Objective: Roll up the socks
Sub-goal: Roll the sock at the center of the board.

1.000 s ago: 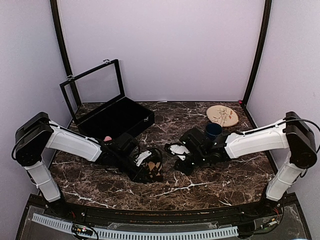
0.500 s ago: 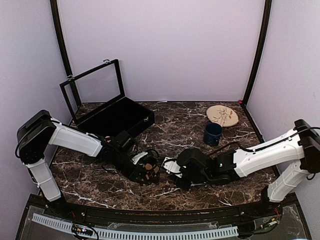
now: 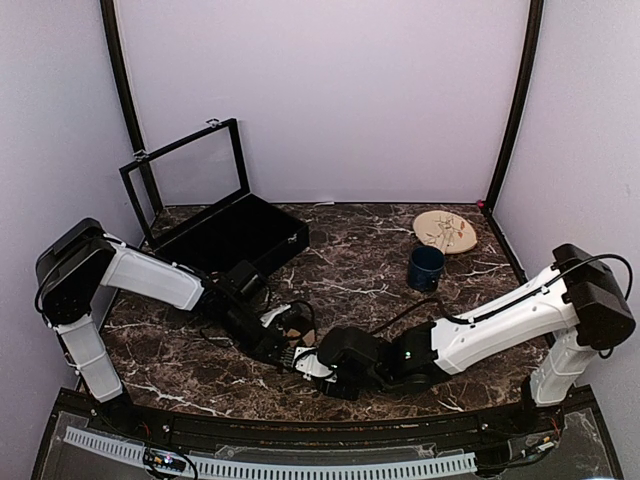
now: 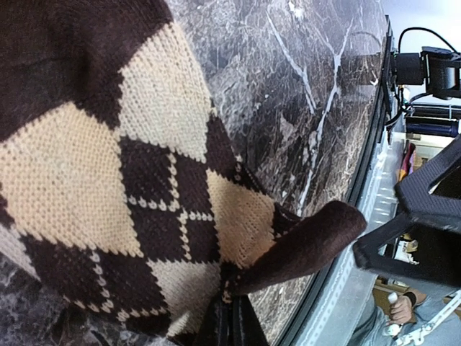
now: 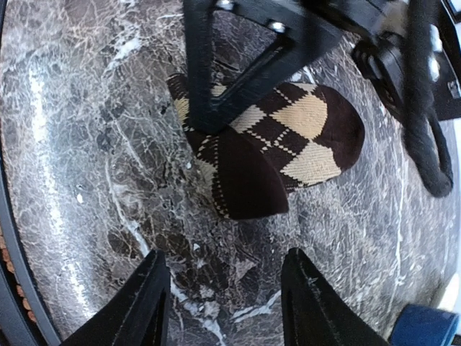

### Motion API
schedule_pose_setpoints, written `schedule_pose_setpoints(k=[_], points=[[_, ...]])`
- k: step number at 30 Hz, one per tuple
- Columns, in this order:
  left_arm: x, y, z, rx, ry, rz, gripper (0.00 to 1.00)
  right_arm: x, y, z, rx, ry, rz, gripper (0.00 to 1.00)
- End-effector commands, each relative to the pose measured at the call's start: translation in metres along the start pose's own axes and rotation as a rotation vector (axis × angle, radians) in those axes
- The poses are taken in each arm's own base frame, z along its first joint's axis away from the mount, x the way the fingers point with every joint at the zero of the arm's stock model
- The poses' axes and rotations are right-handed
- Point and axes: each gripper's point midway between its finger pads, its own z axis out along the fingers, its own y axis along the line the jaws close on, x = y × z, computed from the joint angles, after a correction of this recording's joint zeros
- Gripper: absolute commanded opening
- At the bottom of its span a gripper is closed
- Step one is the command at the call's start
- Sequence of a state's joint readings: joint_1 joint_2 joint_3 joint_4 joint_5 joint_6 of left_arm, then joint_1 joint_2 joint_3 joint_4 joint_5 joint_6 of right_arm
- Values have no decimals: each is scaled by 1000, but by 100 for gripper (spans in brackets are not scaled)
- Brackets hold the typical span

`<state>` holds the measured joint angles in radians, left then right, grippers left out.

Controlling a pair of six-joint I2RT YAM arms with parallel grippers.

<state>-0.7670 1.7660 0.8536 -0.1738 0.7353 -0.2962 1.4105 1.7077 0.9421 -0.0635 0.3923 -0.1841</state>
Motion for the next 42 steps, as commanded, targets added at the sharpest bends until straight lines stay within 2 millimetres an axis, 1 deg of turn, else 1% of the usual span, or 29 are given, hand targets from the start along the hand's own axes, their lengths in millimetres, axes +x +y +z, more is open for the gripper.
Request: schedule_pose_setpoints(k=[1, 9, 14, 27, 31, 36, 42], points=[[4, -4, -3, 43, 24, -35, 0, -22, 0, 4, 35, -44, -54, 50], [6, -4, -2, 65, 38, -42, 0, -28, 8, 16, 32, -38, -144, 50], [7, -5, -1, 78, 43, -43, 0, -24, 13, 26, 25, -20, -191, 49], [8, -7, -4, 115, 37, -47, 0, -15, 20, 34, 4, -15, -256, 44], [10, -7, -3, 121, 41, -51, 0, -9, 18, 40, -6, 2, -257, 42], [10, -7, -4, 130, 38, -49, 0, -5, 16, 46, -20, 15, -263, 40], [11, -8, -5, 138, 38, -44, 0, -4, 10, 51, -14, 20, -269, 39]])
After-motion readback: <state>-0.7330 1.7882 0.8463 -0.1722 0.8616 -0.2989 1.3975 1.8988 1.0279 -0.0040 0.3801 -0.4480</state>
